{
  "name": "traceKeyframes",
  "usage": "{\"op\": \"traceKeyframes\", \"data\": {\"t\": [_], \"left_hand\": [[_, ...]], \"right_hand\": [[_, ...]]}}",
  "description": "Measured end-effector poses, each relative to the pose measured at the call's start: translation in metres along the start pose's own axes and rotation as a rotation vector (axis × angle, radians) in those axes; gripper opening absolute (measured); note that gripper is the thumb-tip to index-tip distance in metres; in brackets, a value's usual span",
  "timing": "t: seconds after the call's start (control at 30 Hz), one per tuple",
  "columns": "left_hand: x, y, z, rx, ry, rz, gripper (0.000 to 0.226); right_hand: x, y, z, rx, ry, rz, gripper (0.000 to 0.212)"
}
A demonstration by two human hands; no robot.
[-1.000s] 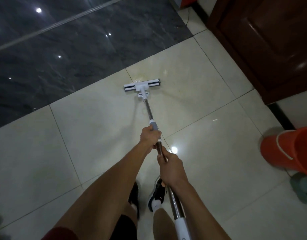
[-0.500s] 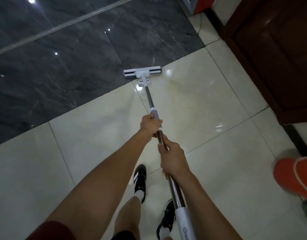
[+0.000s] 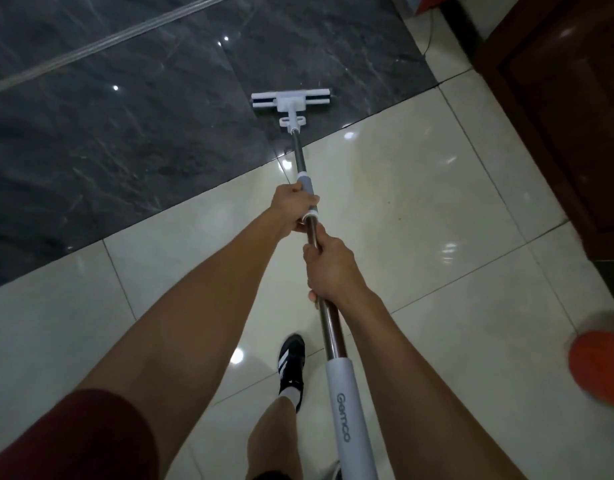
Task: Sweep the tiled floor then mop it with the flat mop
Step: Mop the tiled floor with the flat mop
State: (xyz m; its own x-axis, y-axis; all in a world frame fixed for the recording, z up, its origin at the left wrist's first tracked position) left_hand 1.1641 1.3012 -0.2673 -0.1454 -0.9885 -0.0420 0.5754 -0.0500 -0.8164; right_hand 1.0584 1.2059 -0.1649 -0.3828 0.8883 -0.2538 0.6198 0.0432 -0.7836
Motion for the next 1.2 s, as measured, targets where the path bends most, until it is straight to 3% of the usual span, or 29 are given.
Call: {"op": "traceKeyframes", "data": {"t": [0.33, 0.8, 1.03, 1.2], "left_hand": [[0.031, -0.088, -0.097, -0.069, -0.035, -0.028, 0.012], [0.12, -0.276, -0.314, -0.142, -0.225, 0.028, 0.018], [0.139, -0.31, -0.351, -0.116, -0.239, 0.097, 0.02], [0.116, -0.289, -0.334, -0.089, -0.181, 0.152, 0.018]], "right_hand": [[0.023, -0.101, 0.076, 0.004, -0.148, -0.085, 0.048], [0.068, -0.296, 0.27, 0.044, -0.247, -0.196, 0.034], [0.069, -0.339, 0.307, 0.037, -0.143, -0.154, 0.045], [0.079, -0.313, 0.284, 0.009, -0.122, -0.072, 0.04]]}}
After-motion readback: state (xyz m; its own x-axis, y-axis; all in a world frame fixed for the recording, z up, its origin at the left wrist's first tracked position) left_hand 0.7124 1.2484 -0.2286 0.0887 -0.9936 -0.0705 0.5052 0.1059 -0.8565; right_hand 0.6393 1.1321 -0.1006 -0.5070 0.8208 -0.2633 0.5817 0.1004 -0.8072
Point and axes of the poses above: each hand's wrist, its own y-axis towards the middle knuckle, its own x-axis out of the palm, z = x × y, the point moved 7 cm from there along y, towards the middle knuckle, and after that the axes turned 8 degrees about -z, right-handed, at the moved point
